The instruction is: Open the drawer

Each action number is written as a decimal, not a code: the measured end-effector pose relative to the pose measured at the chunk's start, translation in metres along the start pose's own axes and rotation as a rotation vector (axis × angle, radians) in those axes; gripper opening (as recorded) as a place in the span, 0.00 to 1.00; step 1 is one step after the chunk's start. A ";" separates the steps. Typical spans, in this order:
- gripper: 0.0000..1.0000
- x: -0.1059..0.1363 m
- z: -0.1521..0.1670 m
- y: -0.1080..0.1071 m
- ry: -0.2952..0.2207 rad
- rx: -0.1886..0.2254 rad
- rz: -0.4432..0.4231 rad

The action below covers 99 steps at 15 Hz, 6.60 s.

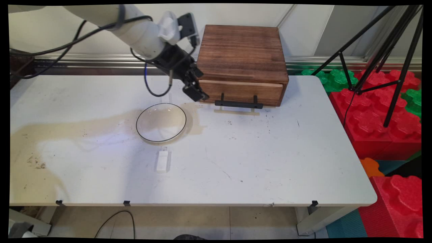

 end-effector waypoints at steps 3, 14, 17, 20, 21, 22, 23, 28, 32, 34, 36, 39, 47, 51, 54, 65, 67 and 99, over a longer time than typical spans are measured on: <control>1.00 0.013 0.015 0.004 -0.013 0.010 0.004; 1.00 0.052 0.082 0.013 -0.066 0.030 0.030; 1.00 0.059 0.101 0.016 -0.081 0.030 0.034; 1.00 0.065 0.118 0.019 -0.097 0.032 0.034; 1.00 0.067 0.124 0.020 -0.101 0.032 0.034; 1.00 0.069 0.128 0.020 -0.104 0.033 0.035; 1.00 0.071 0.134 0.021 -0.108 0.034 0.036; 1.00 0.080 0.158 0.024 -0.131 0.033 0.034; 1.00 0.085 0.173 0.025 -0.146 0.032 0.030; 1.00 0.087 0.180 0.025 -0.153 0.029 0.029; 1.00 0.089 0.190 0.025 -0.164 0.022 0.027; 1.00 0.090 0.200 0.026 -0.178 0.015 0.023; 1.00 0.088 0.210 0.032 -0.201 0.012 -0.003; 1.00 0.086 0.208 0.037 -0.206 0.010 -0.008; 1.00 0.086 0.206 0.041 -0.207 0.007 -0.007; 1.00 0.077 0.185 0.067 -0.208 -0.029 0.010; 1.00 0.075 0.181 0.072 -0.208 -0.037 0.017; 1.00 0.048 0.133 0.172 -0.185 -0.157 0.123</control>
